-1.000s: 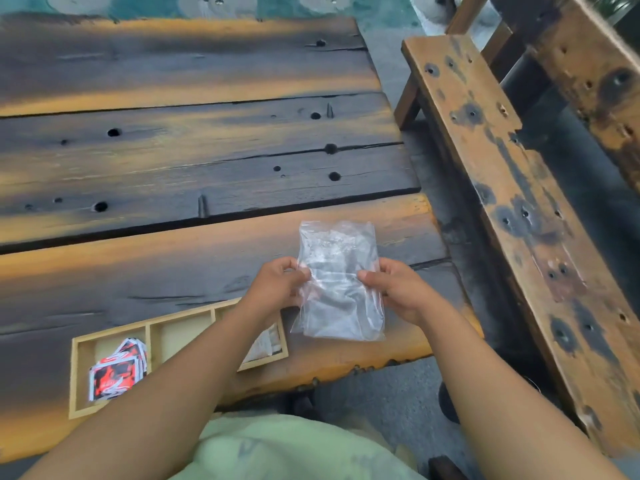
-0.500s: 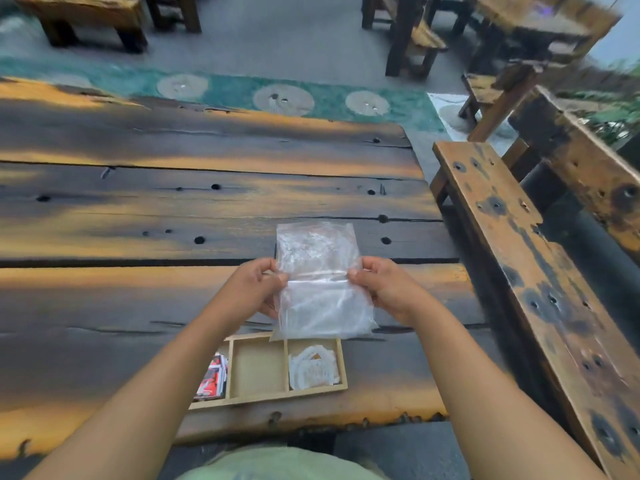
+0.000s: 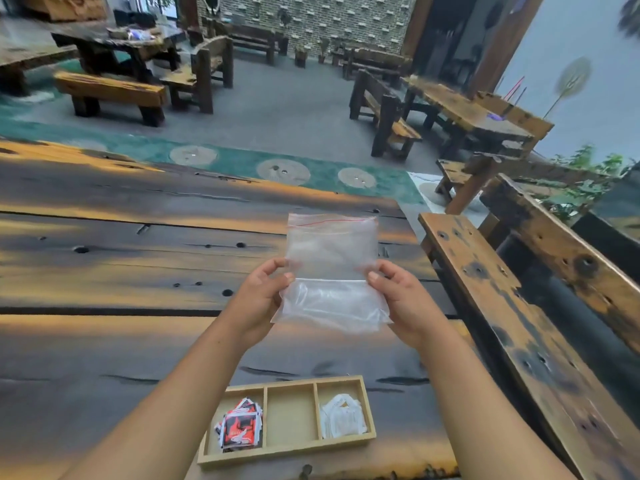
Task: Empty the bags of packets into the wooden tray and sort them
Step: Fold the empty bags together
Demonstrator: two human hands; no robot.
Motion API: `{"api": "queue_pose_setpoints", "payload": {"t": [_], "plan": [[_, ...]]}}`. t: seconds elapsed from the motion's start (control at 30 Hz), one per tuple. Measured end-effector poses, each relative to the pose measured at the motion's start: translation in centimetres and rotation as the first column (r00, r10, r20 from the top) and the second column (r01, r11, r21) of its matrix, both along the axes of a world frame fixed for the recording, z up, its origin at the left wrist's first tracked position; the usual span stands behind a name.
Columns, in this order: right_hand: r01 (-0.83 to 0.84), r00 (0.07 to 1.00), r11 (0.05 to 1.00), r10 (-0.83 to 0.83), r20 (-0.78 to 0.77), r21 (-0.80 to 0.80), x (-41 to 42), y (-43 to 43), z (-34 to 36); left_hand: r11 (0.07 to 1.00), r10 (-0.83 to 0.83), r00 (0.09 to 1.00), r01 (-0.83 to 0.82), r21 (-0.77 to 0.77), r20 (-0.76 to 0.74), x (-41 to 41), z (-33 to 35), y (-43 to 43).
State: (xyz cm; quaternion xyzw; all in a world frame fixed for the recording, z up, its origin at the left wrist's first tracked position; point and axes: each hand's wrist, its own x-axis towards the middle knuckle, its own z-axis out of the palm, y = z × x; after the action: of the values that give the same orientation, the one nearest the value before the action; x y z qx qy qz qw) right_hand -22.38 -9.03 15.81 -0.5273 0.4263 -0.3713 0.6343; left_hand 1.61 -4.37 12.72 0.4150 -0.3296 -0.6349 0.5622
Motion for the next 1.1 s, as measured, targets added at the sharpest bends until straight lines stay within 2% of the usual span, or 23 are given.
{"api": "queue_pose_setpoints", "payload": {"t": [0.13, 0.23, 0.3, 0.4, 0.6, 0.73, 0.83, 0.9, 1.0, 1.1], "plan": [[0.049, 0.974, 0.998, -0.054, 0.221, 0.029, -0.2, 0.6, 2.0, 0.999, 0.005, 0.987, -0.013, -0.051, -0.16, -1.2, 2.8, -0.2], [0.06, 0.941, 0.998, -0.066, 0.333, 0.028, -0.4, 0.7, 3.7, 0.992, 0.025, 0.969, -0.054, -0.114, -0.245, -1.6, 4.6, -0.3], [0.052, 0.925, 0.999, -0.045, 0.376, -0.009, -0.6, 0.5, 4.9, 0.982, 0.041, 0.972, -0.082, -0.168, -0.231, -2.0, 6.0, -0.3], [0.032, 0.91, 0.997, 0.002, 0.415, -0.076, -1.3, -0.1, 6.7, 0.963, 0.062, 0.995, -0.081, -0.258, -0.081, -3.2, 8.2, -0.2], [0.006, 0.938, 0.99, 0.044, 0.343, -0.144, -4.9, -1.8, 8.1, 0.926, 0.182, 0.961, -0.097, -0.363, 0.207, -5.5, 10.7, -0.9], [-0.012, 0.989, 0.98, 0.041, 0.143, -0.199, -6.7, -2.0, 8.9, 0.912, 0.283, 0.877, -0.121, -0.393, 0.388, -7.0, 11.5, -1.0], [0.015, 0.999, 0.979, -0.007, 0.042, -0.202, -6.7, -1.7, 9.4, 0.903, 0.343, 0.76, -0.105, -0.417, 0.552, -8.2, 11.4, -1.2], [0.039, 0.999, 0.971, -0.031, 0.038, -0.237, -6.3, -1.8, 9.1, 0.9, 0.359, 0.729, -0.104, -0.424, 0.583, -8.5, 11.0, -1.4], [0.045, 0.999, 0.941, -0.05, -0.007, -0.335, -6.4, -2.0, 8.3, 0.909, 0.318, 0.744, -0.063, -0.412, 0.588, -8.6, 10.3, -1.4], [0.029, 1.0, 0.936, -0.028, 0.007, -0.352, -6.9, -1.8, 7.9, 0.902, 0.295, 0.746, -0.011, -0.432, 0.597, -8.5, 10.3, -1.1]]}}
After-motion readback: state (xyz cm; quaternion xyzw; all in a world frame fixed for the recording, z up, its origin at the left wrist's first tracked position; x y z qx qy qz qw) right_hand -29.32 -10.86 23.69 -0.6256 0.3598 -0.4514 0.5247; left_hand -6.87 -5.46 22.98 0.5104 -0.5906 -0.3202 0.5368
